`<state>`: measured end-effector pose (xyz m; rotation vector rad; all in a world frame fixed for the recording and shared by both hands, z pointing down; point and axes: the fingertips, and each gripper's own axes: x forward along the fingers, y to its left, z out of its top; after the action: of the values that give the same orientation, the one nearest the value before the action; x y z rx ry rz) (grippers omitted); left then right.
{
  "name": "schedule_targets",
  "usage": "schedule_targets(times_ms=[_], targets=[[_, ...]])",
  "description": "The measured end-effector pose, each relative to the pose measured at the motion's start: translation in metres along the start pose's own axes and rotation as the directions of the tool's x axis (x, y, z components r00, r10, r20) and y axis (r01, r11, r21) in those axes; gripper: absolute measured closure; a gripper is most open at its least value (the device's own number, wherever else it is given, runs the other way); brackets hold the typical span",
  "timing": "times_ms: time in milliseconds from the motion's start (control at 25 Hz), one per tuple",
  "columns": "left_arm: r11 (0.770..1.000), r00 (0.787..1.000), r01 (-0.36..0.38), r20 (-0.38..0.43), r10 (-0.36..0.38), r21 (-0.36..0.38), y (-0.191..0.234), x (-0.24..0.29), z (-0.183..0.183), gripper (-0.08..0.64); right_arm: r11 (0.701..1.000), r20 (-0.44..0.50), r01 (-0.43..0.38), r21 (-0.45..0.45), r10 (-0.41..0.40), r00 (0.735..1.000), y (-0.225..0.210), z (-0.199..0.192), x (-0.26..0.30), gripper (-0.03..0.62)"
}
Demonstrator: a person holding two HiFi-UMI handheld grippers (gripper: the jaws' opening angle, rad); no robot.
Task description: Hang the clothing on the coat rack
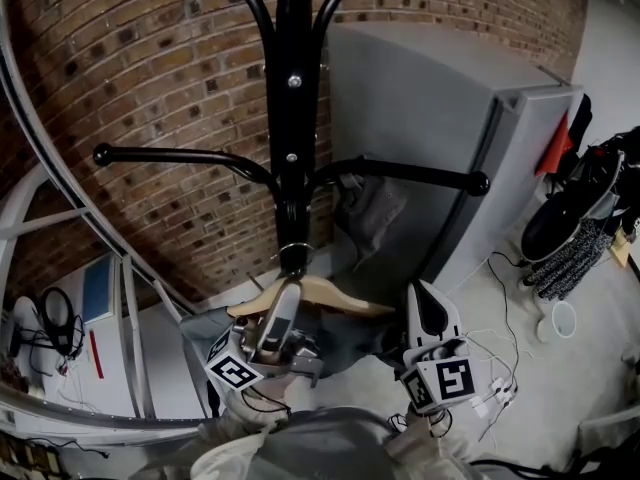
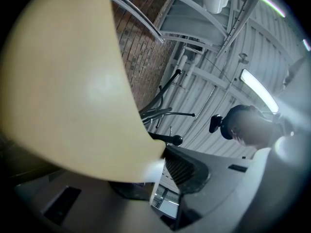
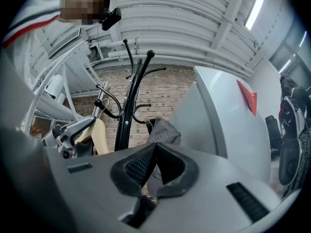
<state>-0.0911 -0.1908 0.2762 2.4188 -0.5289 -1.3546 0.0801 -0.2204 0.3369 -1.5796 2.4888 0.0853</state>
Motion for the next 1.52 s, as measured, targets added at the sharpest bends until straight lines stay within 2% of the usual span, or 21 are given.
schedule_targets(times_ms=[280, 600, 1520], targets=[[1.0, 0.999, -0.031, 0.015, 0.031, -0.006, 0.018, -0.002, -0.001, 0.456, 1.0, 0.003, -0.031, -0.007, 0.031, 1.0, -0.001, -0.004, 0.009, 0.569], [0.998, 0.998, -0.056, 0.019, 0.056, -0.003, 0.032, -0.004, 0.001, 0.457, 0.998, -0.037, -0.058, -0.015, 0.057, 0.998, 0.002, -0.014, 0.023, 0.569], [0.997, 0.997, -0.076, 0.023, 0.076, -0.009, 0.052, -0.016, -0.002, 0.456, 0.994, -0.094, -0.109, -0.006, 0.108, 0.99, 0.026, -0.031, 0.035, 0.569]])
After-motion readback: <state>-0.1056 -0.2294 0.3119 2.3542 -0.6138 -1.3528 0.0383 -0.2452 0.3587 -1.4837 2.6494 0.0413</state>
